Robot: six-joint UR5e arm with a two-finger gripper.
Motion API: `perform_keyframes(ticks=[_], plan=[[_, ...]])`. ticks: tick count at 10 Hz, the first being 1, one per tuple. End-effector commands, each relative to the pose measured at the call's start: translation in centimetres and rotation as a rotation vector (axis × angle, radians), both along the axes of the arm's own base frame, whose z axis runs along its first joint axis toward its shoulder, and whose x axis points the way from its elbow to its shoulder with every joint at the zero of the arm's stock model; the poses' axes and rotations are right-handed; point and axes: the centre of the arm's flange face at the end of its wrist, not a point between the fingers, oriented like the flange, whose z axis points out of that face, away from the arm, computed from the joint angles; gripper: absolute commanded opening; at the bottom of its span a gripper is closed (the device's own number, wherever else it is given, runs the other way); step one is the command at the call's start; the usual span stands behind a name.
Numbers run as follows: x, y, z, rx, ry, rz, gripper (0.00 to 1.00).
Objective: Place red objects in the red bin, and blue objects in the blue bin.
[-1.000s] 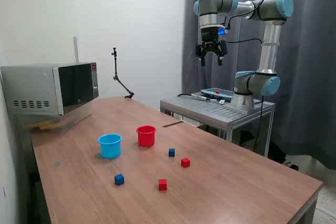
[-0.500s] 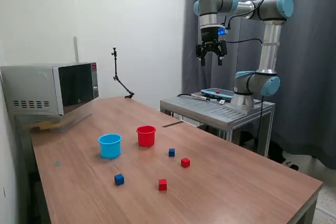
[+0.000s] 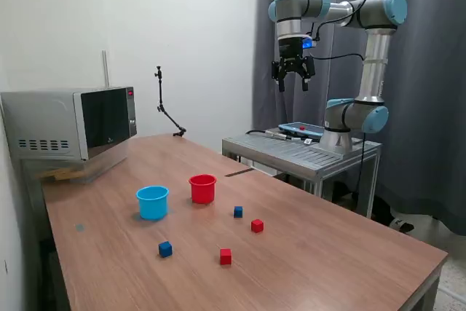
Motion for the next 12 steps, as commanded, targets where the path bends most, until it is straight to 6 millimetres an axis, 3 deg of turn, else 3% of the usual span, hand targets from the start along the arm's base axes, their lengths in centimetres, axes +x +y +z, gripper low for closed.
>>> perform_keyframes(ticks=[1,10,12], plan=[[0.0,0.0,0.0,0.0,-0.001,0.0,1.0],[-0.2,0.1,-0.1,-0.002,0.002,-0.005,1.0],[-2.9,0.5,-1.7,0.011,-0.015,-0.145,1.0]])
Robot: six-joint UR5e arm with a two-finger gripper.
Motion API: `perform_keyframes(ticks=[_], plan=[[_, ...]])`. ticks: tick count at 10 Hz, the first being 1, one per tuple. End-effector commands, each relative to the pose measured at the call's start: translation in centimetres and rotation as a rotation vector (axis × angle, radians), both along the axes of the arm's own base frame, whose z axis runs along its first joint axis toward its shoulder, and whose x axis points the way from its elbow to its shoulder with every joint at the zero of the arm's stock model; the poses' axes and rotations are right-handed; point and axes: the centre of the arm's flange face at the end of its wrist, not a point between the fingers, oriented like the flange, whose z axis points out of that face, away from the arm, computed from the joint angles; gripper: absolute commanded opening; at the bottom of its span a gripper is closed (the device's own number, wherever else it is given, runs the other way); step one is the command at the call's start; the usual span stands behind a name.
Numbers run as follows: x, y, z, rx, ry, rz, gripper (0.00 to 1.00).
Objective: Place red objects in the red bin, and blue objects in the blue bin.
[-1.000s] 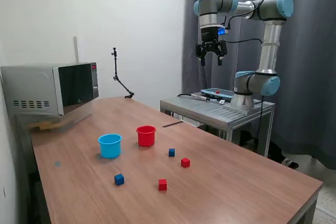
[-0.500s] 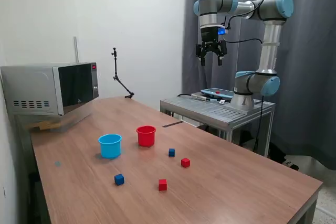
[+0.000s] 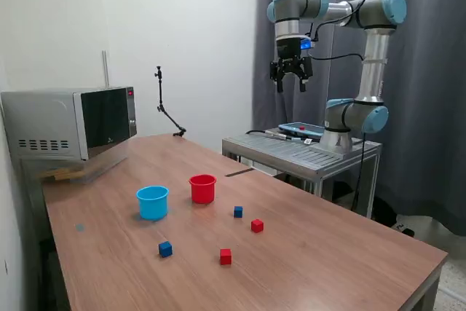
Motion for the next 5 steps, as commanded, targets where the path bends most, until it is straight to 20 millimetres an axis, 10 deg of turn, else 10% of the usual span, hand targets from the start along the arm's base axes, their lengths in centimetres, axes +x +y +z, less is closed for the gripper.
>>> perform_keyframes(ticks=[1,5], plan=[[-3.2,0.7,-1.7,0.031,-0.015,-0.151,1.0],[-10.2,2.1,-3.8,0.097,-0.009,-0.385,1.0]])
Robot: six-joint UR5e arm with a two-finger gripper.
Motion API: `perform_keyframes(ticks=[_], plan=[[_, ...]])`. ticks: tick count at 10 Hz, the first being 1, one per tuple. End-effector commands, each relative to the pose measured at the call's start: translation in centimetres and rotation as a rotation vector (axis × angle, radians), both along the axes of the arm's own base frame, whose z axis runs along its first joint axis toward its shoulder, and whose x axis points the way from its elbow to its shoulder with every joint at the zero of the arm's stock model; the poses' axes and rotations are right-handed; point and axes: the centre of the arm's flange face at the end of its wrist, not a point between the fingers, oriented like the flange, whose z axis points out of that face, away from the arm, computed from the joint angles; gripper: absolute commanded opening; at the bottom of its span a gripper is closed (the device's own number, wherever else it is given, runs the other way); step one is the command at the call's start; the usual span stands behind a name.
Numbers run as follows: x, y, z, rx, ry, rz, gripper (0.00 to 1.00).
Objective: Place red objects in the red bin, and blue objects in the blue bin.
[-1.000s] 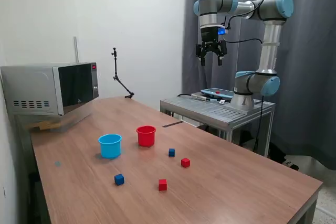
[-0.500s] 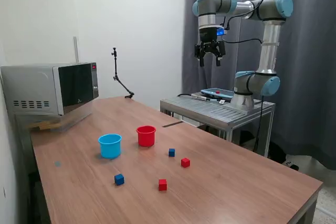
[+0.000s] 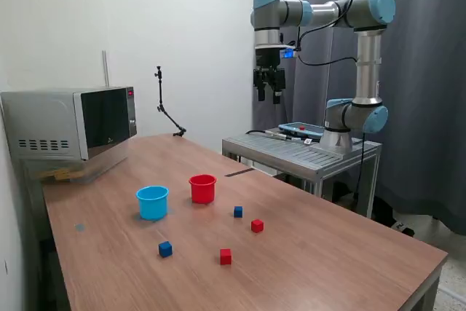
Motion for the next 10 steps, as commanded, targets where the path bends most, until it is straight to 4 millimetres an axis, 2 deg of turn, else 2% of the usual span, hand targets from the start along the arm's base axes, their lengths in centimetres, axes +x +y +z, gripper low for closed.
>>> perform_keyframes(ticks=[1,2,3,5,6,8,9,10], plan=[[-4.0,0.2,-1.9,0.025,0.004,-0.143,1.0],[-5.0,0.0,-3.3,0.055,-0.017,-0.191,1.0],[-6.2,-2.3,-6.9,0.081,-0.044,-0.226,1.0],[-6.7,-5.5,-11.4,0.096,-0.076,-0.281,1.0],[-6.6,-6.1,-13.2,0.106,-0.078,-0.343,1.0],[-6.3,-6.2,-14.4,0.123,-0.028,-0.41,1.0],[-6.4,-6.1,-14.4,0.135,-0.015,-0.41,1.0],[-6.4,-5.2,-14.7,0.182,0.008,-0.416,1.0]])
